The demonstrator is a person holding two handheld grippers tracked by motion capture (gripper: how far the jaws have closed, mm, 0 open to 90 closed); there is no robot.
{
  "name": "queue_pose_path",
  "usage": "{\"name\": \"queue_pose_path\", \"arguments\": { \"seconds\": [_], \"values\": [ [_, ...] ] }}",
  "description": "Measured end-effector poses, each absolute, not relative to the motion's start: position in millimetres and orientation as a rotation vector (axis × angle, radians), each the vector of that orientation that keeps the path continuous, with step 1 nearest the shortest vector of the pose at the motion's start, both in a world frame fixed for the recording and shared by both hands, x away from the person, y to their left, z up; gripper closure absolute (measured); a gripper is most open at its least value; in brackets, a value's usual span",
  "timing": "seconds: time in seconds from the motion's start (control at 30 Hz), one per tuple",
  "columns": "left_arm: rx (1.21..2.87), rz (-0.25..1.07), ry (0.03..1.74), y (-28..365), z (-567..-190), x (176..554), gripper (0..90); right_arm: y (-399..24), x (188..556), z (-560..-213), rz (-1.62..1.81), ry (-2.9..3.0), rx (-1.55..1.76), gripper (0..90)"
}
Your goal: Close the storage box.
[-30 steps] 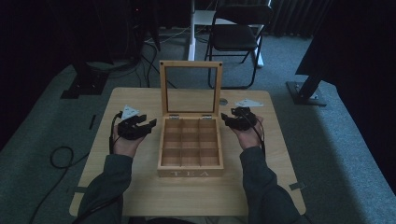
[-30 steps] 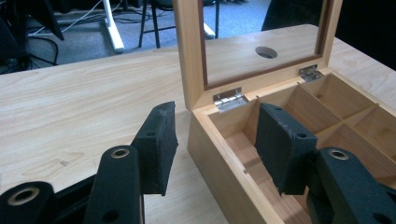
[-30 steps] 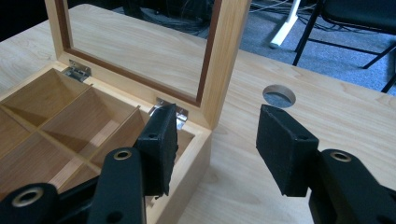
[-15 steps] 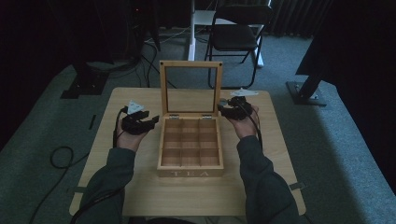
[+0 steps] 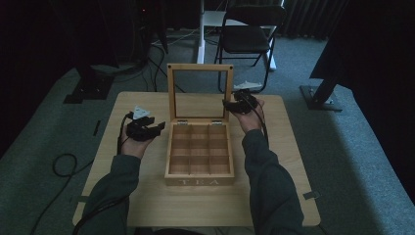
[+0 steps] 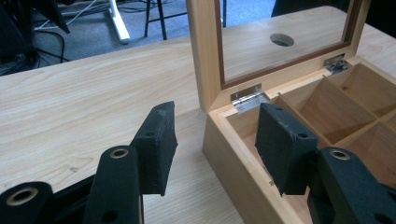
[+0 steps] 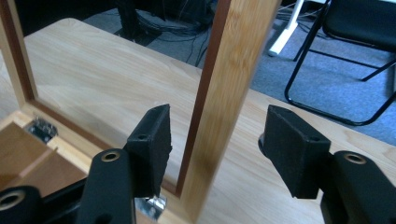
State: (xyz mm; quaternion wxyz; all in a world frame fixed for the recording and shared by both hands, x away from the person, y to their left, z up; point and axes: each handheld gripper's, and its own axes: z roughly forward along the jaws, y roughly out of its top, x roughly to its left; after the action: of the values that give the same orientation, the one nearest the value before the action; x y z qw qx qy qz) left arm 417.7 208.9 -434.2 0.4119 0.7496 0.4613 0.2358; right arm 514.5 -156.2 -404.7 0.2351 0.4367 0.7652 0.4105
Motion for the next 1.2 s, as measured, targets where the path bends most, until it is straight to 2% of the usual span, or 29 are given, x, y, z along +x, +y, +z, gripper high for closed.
{"name": "queue_pose_path", "arguments": {
  "seconds": [0.23, 0.37, 0.63, 1.0, 1.03, 1.1, 1.2],
  "values": [
    [1.888, 0.587, 1.166, 212, -436, 418, 47.7, -150, 530, -403, 1.156, 2.11, 1.217, 44.7],
    [1.889, 0.583, 1.174, 211, -437, 419, 47.8, -148, 534, -403, 1.171, 2.128, 1.214, 49.9],
    [1.893, 0.582, 1.174, 207, -439, 422, 47.7, -155, 518, -406, 1.245, 2.068, 1.178, 59.2],
    [1.867, 0.59, 1.146, 186, -425, 430, 48.4, -159, 480, -403, 1.258, 2.034, 1.067, 60.9],
    [1.864, 0.589, 1.142, 185, -423, 431, 49.3, -159, 475, -404, 1.26, 2.03, 1.056, 60.7],
    [1.862, 0.587, 1.134, 181, -418, 431, 58.0, -160, 471, -404, 1.259, 2.026, 1.046, 61.6],
    [1.844, 0.599, 1.137, 178, -413, 432, 64.5, -163, 466, -403, 1.275, 2.01, 1.058, 64.1]
  ]
}}
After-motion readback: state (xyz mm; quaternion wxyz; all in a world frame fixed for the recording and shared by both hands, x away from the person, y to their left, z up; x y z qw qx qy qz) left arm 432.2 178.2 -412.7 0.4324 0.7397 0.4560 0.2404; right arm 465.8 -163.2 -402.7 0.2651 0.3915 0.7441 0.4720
